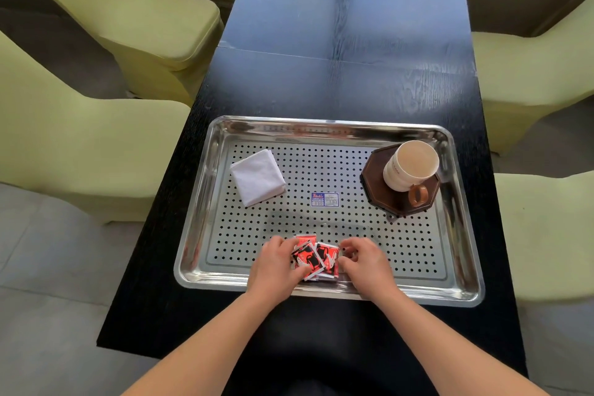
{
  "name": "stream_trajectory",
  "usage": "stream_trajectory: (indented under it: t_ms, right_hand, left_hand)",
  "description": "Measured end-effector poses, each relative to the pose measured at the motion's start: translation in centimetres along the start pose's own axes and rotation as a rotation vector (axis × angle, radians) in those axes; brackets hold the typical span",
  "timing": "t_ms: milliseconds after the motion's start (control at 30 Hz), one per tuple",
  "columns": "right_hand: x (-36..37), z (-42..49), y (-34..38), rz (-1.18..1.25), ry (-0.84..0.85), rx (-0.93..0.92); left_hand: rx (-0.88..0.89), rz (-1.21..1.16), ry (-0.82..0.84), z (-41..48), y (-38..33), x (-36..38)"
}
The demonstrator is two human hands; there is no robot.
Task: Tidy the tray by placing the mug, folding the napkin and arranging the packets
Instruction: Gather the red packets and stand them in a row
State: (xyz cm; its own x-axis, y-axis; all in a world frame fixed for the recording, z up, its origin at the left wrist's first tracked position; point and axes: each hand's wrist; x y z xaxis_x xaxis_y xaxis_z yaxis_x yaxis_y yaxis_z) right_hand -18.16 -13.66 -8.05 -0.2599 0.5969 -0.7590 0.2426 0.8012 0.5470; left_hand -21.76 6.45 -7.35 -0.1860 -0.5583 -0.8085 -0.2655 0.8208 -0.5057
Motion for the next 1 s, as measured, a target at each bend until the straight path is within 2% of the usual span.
stream_trajectory:
  t_ms: [200,500,633,767,867,1000]
  right_hand:
    - [0.9,-0.3,0.9,-0.196,0.068,-0.073]
    - [1.3,-0.5,2.2,-0.269,-0.034,-0.190]
    - [1.2,-0.5,3.1,-0.129,-0.053,-0.106]
    - [1.4,0.1,4.6,0.234,0.072,0.139]
    - [1.8,0.6,5.9,0.341,0.170,0.162]
    - [3.3,0.7,7.7,0.375,0.265,0.172]
  left_hand:
    - [0.040,0.209,0.043,0.7,-1.4,1.1]
    - [0.073,0.013,-0.003,0.4,-0.1,1.4]
    - [0.022,-0.133,-0.075,0.2,0.3,1.2]
    - [-0.148,-0.336,-0.090,0.4,0.6,0.3]
    - [-0.206,-0.459,-0.054,0.4,1.2,-0.6]
    - [-0.291,-0.460,-0.076,0.7,2.7,-2.0]
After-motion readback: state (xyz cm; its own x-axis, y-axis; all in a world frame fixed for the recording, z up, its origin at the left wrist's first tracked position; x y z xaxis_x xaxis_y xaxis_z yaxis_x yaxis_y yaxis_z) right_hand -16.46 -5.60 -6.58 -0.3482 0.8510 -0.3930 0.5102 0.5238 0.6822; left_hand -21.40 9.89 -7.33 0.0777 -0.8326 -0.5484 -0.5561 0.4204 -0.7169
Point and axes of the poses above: each hand's wrist, its own z-axis towards the middle knuckle, its own x-axis out of the palm, y = z × x, and after that the axes turned 9 degrees about -y, right-handed
